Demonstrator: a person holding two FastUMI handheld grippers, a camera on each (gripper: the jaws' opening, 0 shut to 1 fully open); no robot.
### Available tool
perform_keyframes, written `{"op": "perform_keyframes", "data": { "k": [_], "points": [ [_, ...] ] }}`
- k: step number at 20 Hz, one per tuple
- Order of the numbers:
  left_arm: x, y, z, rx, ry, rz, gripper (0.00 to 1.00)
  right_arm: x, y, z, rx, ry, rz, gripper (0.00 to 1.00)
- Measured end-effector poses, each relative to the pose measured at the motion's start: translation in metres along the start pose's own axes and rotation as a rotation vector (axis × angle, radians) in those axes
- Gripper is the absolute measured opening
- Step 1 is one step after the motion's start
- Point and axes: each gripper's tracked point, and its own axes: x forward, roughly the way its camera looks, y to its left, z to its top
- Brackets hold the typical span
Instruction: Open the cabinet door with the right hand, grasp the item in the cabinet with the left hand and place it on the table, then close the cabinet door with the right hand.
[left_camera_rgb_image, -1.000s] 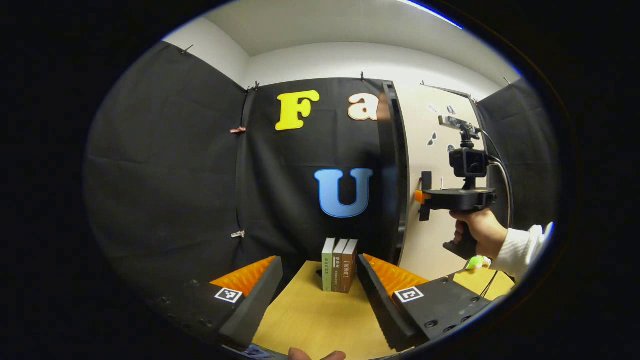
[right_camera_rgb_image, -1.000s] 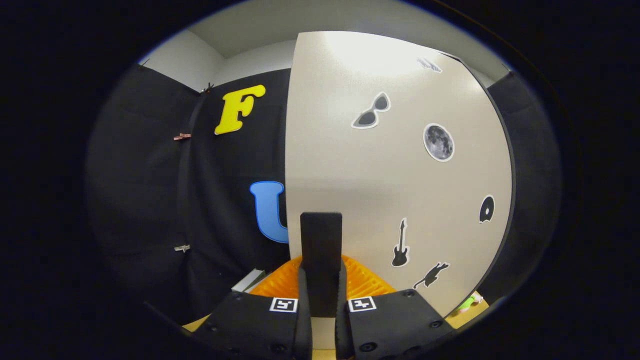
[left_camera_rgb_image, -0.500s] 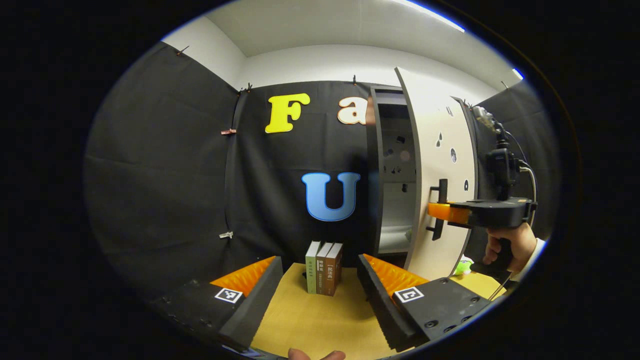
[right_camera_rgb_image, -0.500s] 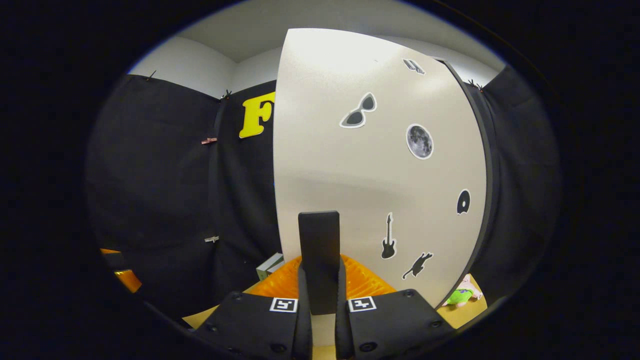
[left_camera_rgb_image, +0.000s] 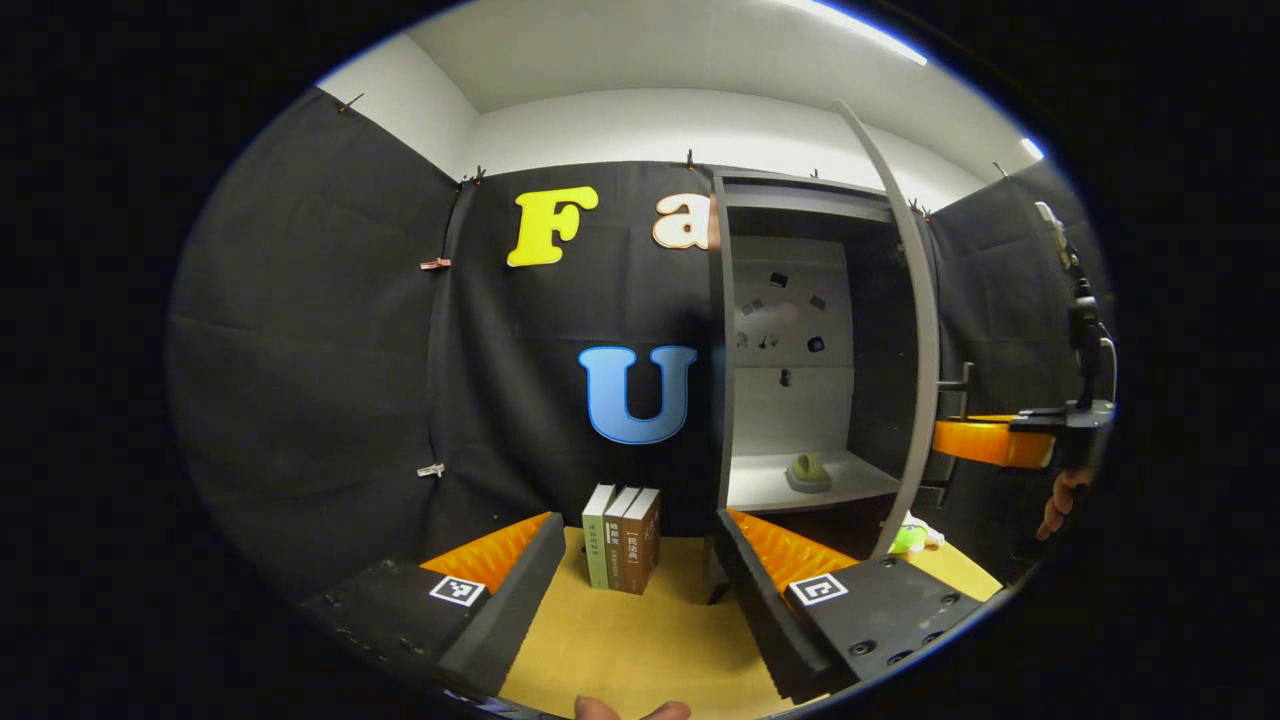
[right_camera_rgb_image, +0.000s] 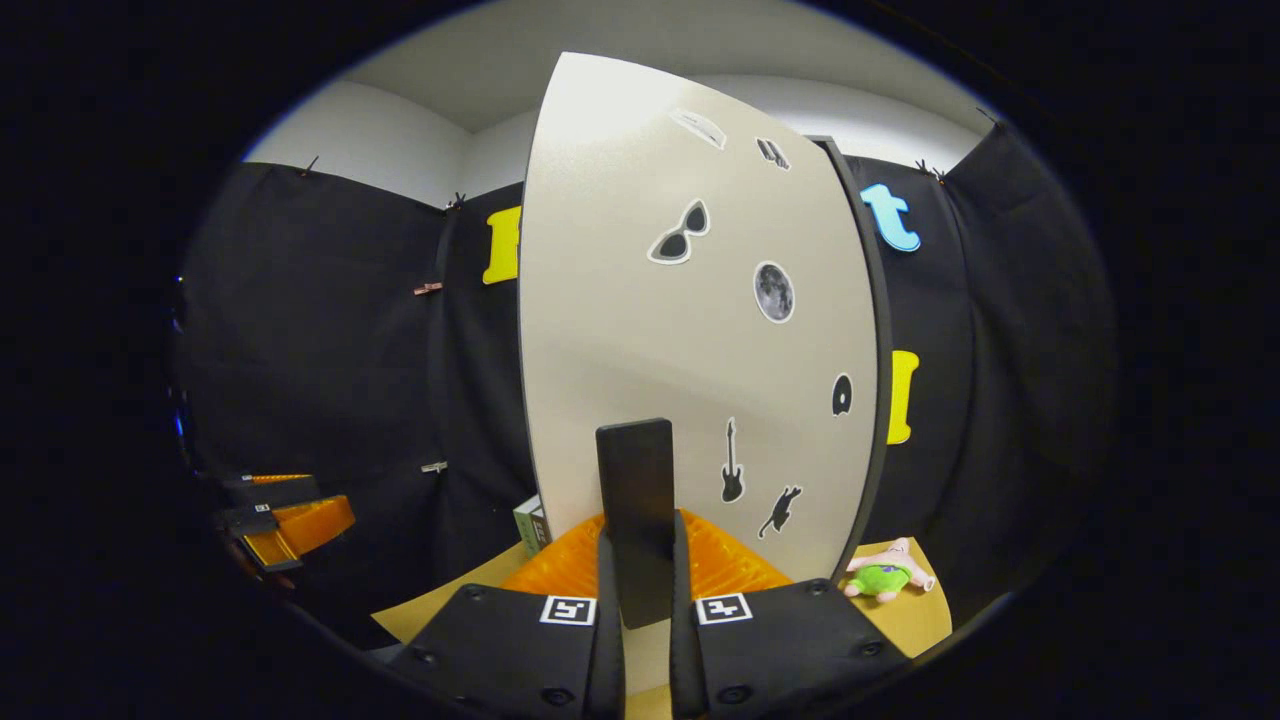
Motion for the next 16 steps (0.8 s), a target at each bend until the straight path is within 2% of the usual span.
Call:
{"op": "perform_keyframes", "data": {
  "k": [4,6,11,14,16],
  "points": [
    [0.009,-0.019,0.006,0.005,-0.009,-0.037,0.94,-0.021,-0.024,0.003,-0.025,-0.012,-0.070,0.21],
    [0.015,-0.030,0.007,0.006,-0.007,-0.057,0.96,-0.026,-0.040,0.004,-0.034,-0.014,-0.126,0.20],
    [0.018,-0.049,0.012,0.011,-0.020,-0.097,0.94,-0.043,-0.074,0.009,-0.046,-0.030,-0.277,0.19],
    [0.015,-0.055,0.016,0.027,-0.029,-0.105,0.94,-0.056,-0.094,0.011,-0.045,-0.029,-0.326,0.20],
    [0.014,-0.058,0.014,0.024,-0.022,-0.114,0.92,-0.067,-0.107,0.014,-0.041,-0.033,-0.353,0.15]
  ]
}}
